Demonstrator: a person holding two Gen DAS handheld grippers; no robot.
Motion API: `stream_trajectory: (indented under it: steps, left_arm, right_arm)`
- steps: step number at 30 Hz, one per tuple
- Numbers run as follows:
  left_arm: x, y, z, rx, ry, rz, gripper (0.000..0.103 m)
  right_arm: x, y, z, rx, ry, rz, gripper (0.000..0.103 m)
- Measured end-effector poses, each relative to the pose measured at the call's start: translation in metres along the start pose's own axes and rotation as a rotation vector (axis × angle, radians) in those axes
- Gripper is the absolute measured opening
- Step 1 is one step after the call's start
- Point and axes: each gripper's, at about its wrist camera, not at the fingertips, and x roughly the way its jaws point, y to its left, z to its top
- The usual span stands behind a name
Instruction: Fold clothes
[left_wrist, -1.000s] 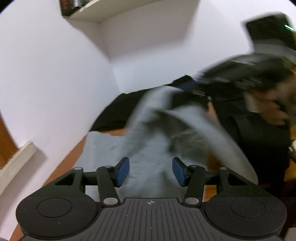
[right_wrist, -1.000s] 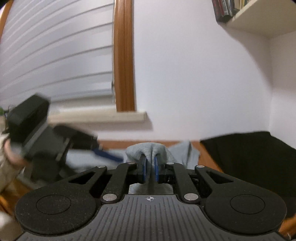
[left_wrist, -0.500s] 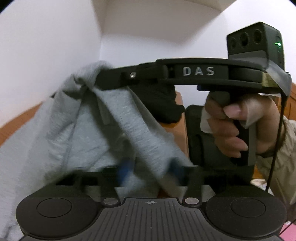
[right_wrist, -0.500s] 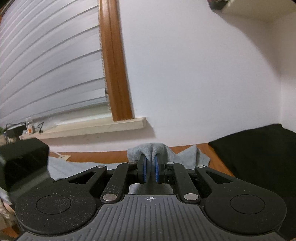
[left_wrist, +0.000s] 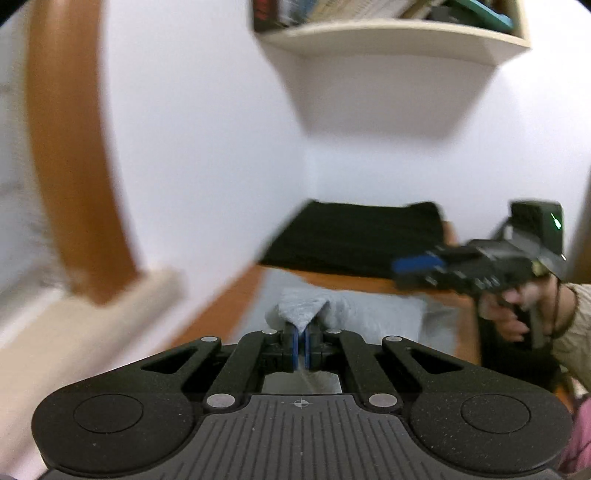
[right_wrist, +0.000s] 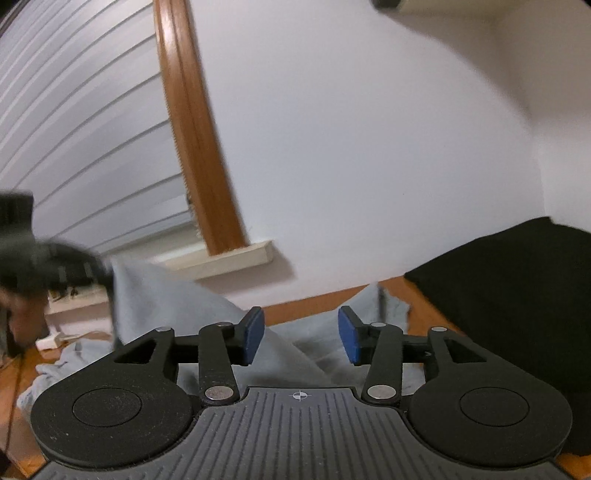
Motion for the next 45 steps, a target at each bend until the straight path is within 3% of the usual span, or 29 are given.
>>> stream_trajectory:
  steps: [3,6,8,10,21,24,27,32,39,42,45]
  left_arm:
    - [-0.020,0.016,0.003,0.019,0.021,0.093,0.007]
    - [-0.013,0.027,-0.011,0.020,0.069,0.164,0.027]
    - [-0.008,0.032,-0.027,0.016,0.090,0.186,0.051]
    - [-0.005,0.037,-0.043,0.000,0.104,0.199,0.062]
    - [-0.008,0.053,-0.113,-0.047,0.150,0.309,0.072]
    - [-0.012,0.056,-0.128,-0.052,0.159,0.344,0.081]
    - [-0.025,0.062,-0.141,-0.036,0.180,0.373,0.081]
    - [-0.036,0.083,-0.151,-0.106,0.162,0.389,0.081]
    - [-0.018,0.112,-0.148,-0.274,0.129,0.280,0.073]
    - [-0.004,0.118,-0.144,-0.300,0.135,0.258,0.063]
    - [0.001,0.119,-0.136,-0.276,0.148,0.254,0.040]
  right_arm:
    - [0.012,0.007,-0.008,-0.026,0.018,0.004,0.048]
    - [0.022,0.010,-0.016,-0.046,0.037,-0.006,0.048]
    - [0.026,0.010,-0.021,-0.049,0.051,-0.009,0.049]
    - [0.029,0.008,-0.025,-0.046,0.071,-0.008,0.049]
    - [0.045,0.023,-0.027,-0.090,0.112,-0.006,0.062]
    - [0.050,0.029,-0.027,-0.124,0.114,-0.017,0.068]
    - [0.056,0.029,-0.028,-0.161,0.136,-0.046,0.069]
    - [0.065,0.019,-0.029,-0.137,0.164,-0.049,0.069]
    - [0.069,0.006,-0.030,-0.054,0.195,-0.017,0.074]
    - [0.071,0.007,-0.030,-0.052,0.205,-0.029,0.074]
    - [0.071,0.007,-0.030,-0.044,0.206,-0.028,0.074]
